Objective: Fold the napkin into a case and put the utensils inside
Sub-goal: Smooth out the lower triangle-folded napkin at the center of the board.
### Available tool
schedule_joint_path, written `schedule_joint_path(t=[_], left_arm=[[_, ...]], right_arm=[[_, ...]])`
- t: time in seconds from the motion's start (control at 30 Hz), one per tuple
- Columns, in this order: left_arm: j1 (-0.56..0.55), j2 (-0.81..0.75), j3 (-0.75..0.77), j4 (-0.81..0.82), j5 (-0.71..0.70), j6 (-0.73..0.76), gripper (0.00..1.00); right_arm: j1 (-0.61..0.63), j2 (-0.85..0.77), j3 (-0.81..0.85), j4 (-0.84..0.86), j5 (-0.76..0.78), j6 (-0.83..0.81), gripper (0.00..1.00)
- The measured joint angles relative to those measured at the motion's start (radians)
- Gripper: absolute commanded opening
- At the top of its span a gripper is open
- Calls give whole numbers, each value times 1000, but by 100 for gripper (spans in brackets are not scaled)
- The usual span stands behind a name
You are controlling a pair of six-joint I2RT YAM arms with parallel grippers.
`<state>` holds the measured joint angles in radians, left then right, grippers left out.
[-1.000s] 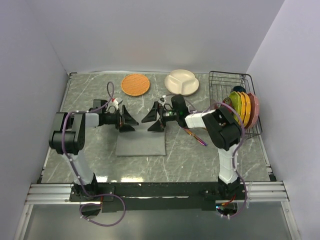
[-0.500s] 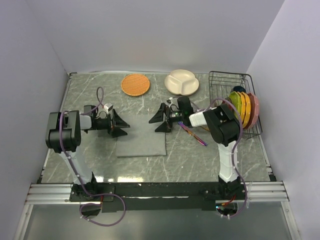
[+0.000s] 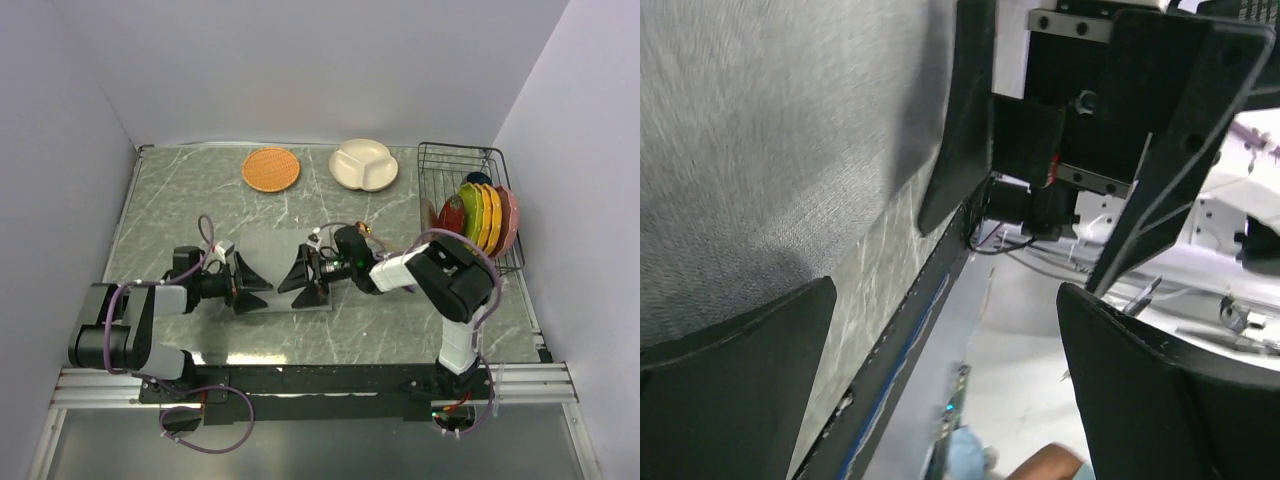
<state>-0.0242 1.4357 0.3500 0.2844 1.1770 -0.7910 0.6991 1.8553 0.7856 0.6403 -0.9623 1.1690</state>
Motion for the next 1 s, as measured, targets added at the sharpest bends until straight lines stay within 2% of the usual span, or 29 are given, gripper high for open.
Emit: schedule_joint_path(t=[0.1,0.23,0.43,0.6,0.73,0.83,0.93,1.0], left_arm=[[-58,10,-57,125,-57,-117,99],[-65,100,-52,171,-106,-129,99],[24,262,30,250,2,-93,99],[63,293,45,282,32,-95,99],[58,261,20,303,19,-124,99],[35,161,0,230,1,-149,99],[3,-34,75,-6,-24,-40,99],[-7,-116,240,-212,-72,134,87]], right_arm=[[6,77,-14,68,16,72,100],[-3,142,-21,162,9,98,100],[-22,146,-66,237,8,73,100],[-54,116,-102,217,-22,28,100],[-77,68,-118,118,-34,-23,100],[-90,5,-100,-60,-40,-109,100],[-95,-94,-24,-298,-41,-244,100],[-107,-165,76,-468,-27,-358,100]])
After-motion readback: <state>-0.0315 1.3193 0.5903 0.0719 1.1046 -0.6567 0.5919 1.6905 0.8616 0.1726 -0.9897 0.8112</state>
